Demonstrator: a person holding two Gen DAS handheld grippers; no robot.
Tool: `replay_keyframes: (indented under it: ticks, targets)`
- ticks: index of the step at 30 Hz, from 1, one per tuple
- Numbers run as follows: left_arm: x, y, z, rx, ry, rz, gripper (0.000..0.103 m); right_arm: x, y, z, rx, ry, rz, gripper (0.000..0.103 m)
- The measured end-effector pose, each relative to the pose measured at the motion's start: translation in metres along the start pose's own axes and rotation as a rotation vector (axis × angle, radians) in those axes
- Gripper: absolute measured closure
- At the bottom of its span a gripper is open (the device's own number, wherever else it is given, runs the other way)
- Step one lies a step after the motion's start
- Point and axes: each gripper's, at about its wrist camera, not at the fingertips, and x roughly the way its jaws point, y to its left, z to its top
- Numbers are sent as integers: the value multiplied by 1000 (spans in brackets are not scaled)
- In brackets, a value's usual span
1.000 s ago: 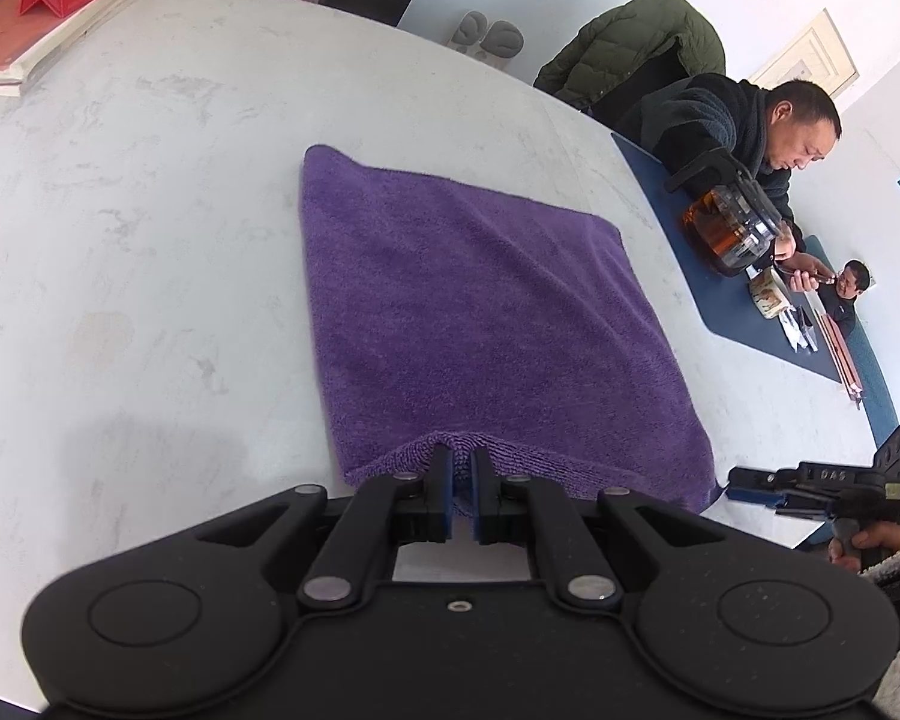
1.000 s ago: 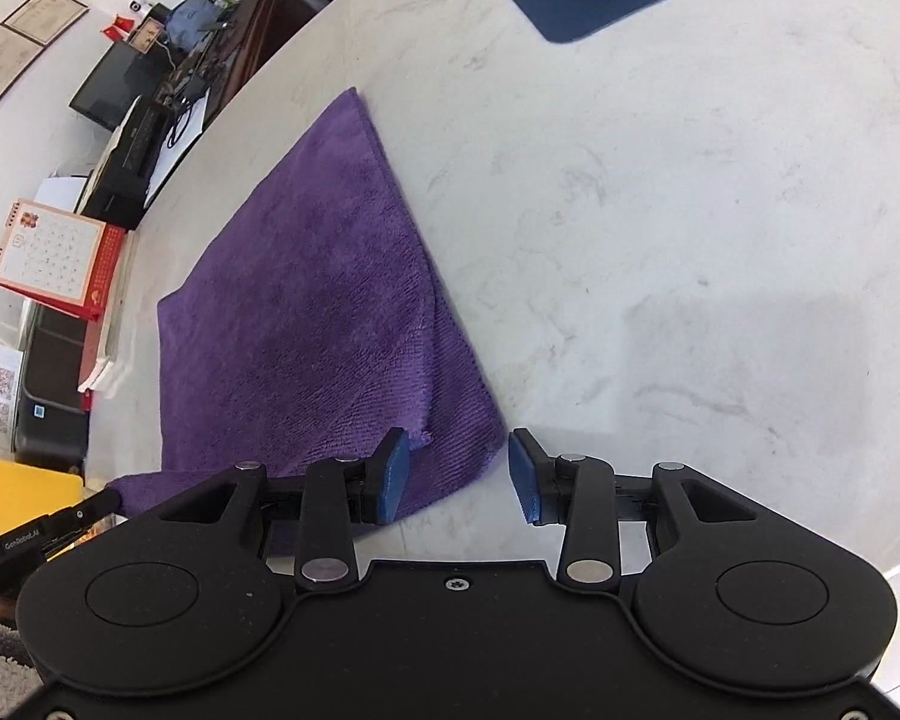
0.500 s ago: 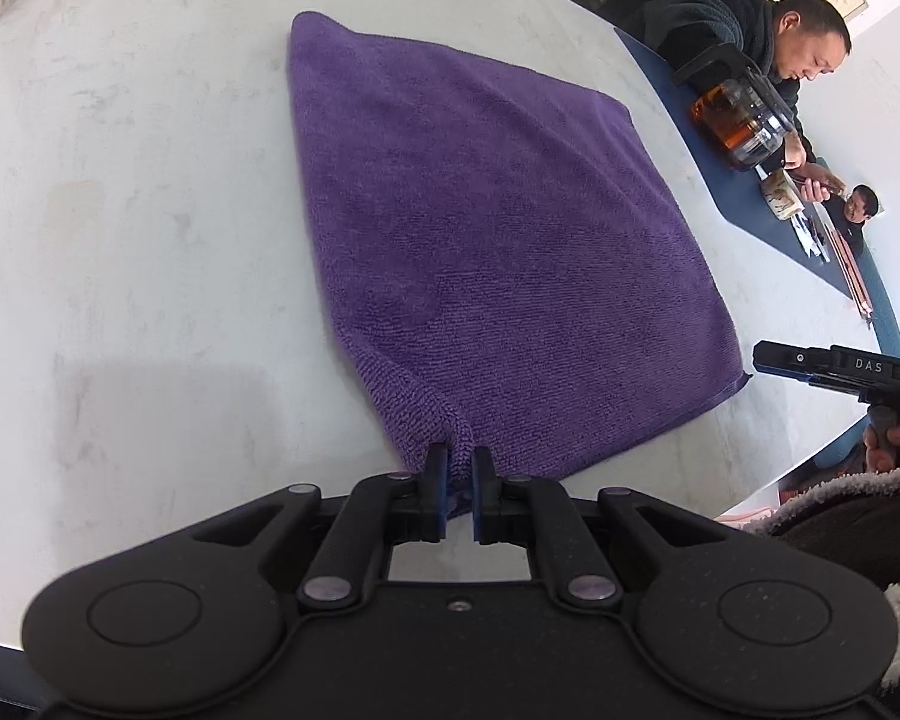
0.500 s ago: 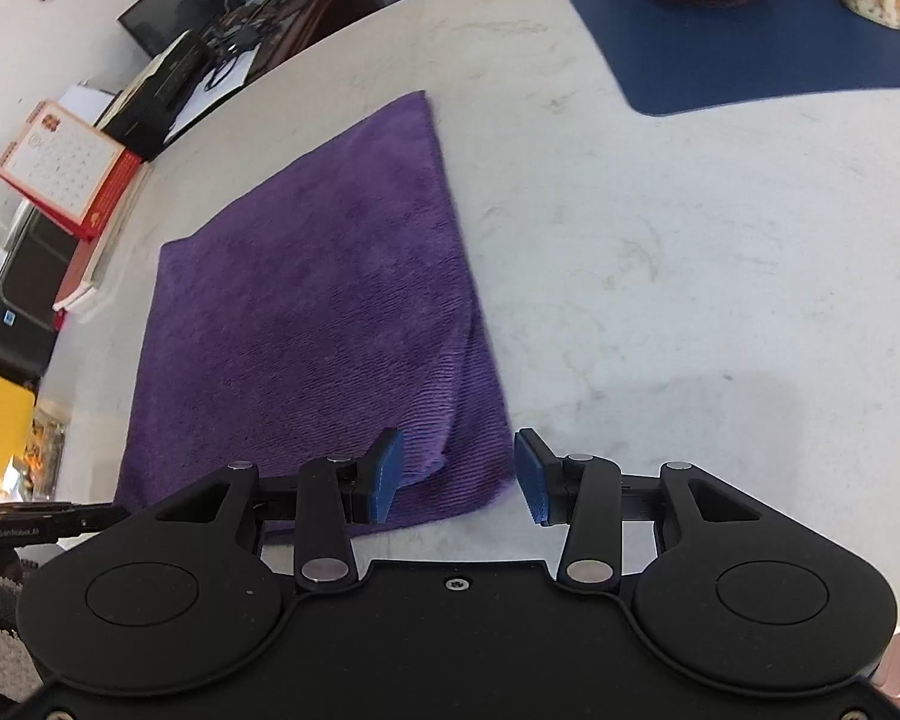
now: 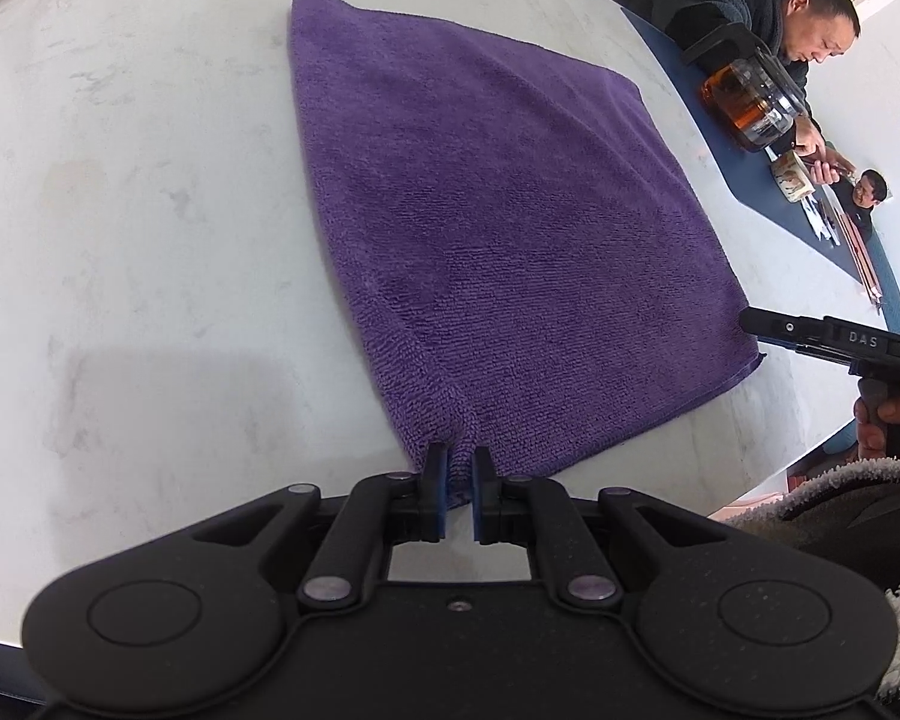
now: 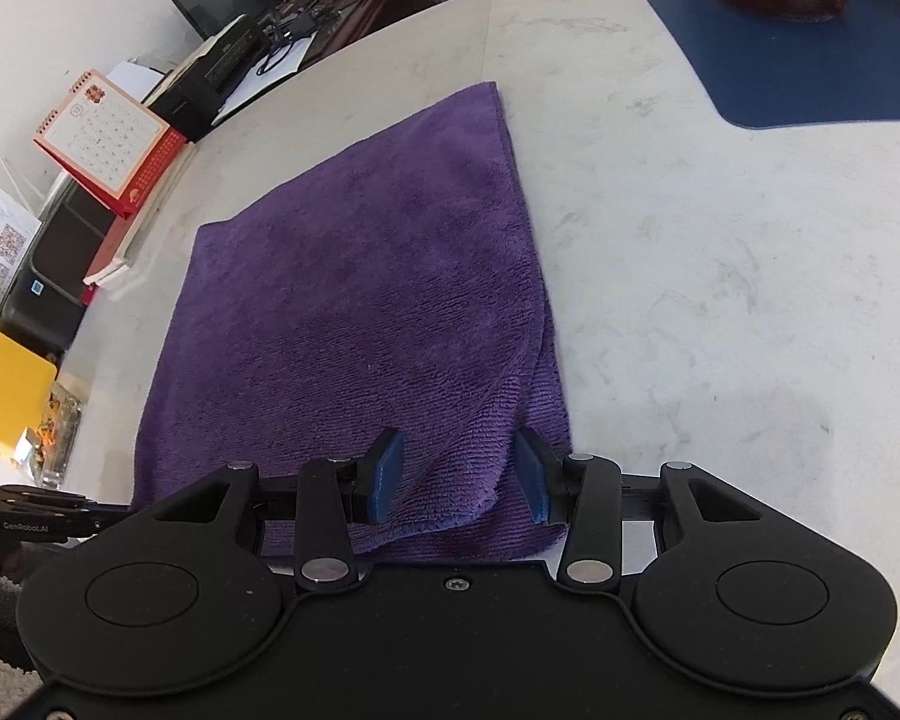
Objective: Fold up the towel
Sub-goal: 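Hold the towel edge with the left gripper while the right gripper pinches the folded corner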
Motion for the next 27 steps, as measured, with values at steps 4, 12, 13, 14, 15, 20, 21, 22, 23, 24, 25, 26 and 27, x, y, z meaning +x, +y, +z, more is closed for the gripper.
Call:
replay_keyframes:
  ticks: [4, 12, 13, 14, 15, 20, 21, 22, 23, 24, 25, 26, 27]
  targets:
    - [1, -1, -1, -4, -2, 3, 97, -6, -7, -6, 37, 6, 27, 63]
    - [1, -3, -2, -7, -3, 8, 97, -6, -9, -9, 50, -21, 31, 63]
    - [1, -3, -2, -7, -2, 9, 97, -3, -9, -8, 51, -25, 34, 63]
    - [1, -3, -1, -6, 0, 11, 97, -1, -9, -7, 53, -28, 43, 63]
    - [1, -3, -1, -5, 1, 12, 97, 1, -9, -5, 55, -32, 60, 64]
    - [2, -3, -1, -8, 2, 11, 97, -2, -6, -4, 20, -71, 69, 93]
    - [2, -3, -1, -8, 3, 10, 97, -5, -6, -5, 20, -82, 63, 94]
    - [2, -3, 0, -7, 3, 9, 97, -7, -6, -5, 20, -94, 57, 94]
    - [2, -3, 0, -7, 4, 9, 97, -10, -7, -5, 21, -106, 51, 94]
    - [2, -3, 0, -7, 5, 8, 97, -13, -8, -6, 24, -118, 46, 94]
    - [2, -3, 0, -6, 5, 8, 97, -17, -10, -7, 27, -132, 37, 94]
    - [2, -3, 0, -6, 5, 9, 97, -22, -12, -8, 28, -144, 21, 94]
    - [2, -3, 0, -5, 6, 9, 97, -24, -13, -8, 29, -148, 12, 93]
